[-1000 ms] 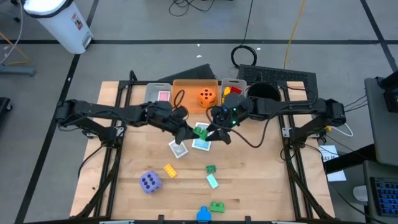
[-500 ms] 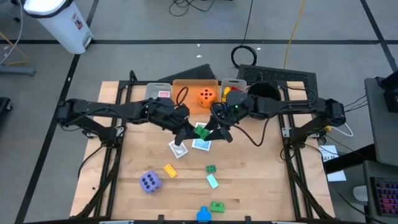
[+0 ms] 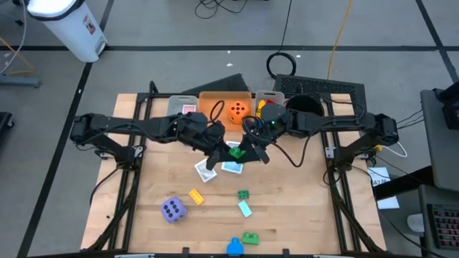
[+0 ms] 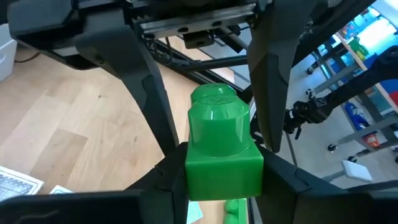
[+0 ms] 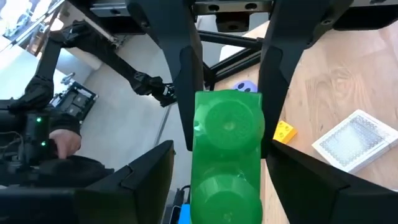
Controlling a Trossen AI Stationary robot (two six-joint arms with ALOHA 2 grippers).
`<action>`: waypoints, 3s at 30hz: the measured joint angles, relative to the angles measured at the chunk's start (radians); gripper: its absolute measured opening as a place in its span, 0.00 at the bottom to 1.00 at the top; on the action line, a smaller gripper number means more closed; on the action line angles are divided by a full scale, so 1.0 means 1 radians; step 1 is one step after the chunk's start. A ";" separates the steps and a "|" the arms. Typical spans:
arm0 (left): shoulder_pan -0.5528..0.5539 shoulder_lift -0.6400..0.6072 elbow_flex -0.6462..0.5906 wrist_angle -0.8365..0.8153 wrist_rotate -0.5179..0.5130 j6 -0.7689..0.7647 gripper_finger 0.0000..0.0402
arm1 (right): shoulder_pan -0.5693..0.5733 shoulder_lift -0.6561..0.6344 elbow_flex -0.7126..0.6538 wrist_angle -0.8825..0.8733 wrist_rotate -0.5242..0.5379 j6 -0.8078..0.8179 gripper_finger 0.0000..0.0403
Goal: Pick & Place Toys
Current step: Put the green game piece into the right gray bin
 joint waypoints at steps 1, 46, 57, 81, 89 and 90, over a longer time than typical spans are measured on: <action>0.000 0.000 0.000 -0.001 -0.001 0.000 0.33 | 0.000 0.000 0.000 0.000 -0.001 0.000 0.60; 0.011 0.000 0.000 0.002 -0.005 -0.024 0.40 | 0.003 0.000 0.000 -0.106 0.006 -0.113 0.29; 0.069 0.000 0.000 0.015 0.130 -0.088 0.56 | -0.001 0.000 0.000 -0.107 0.007 -0.115 0.33; 0.353 -0.251 0.001 0.016 0.224 0.029 0.62 | -0.351 -0.057 0.039 -0.100 0.060 -0.070 0.32; 0.444 -0.276 0.001 -0.003 0.247 0.077 0.62 | -0.499 -0.058 0.166 -0.096 0.440 -0.173 0.32; 0.454 -0.276 0.001 -0.011 0.257 0.084 0.62 | -0.511 -0.058 0.168 -0.097 0.510 -0.177 0.32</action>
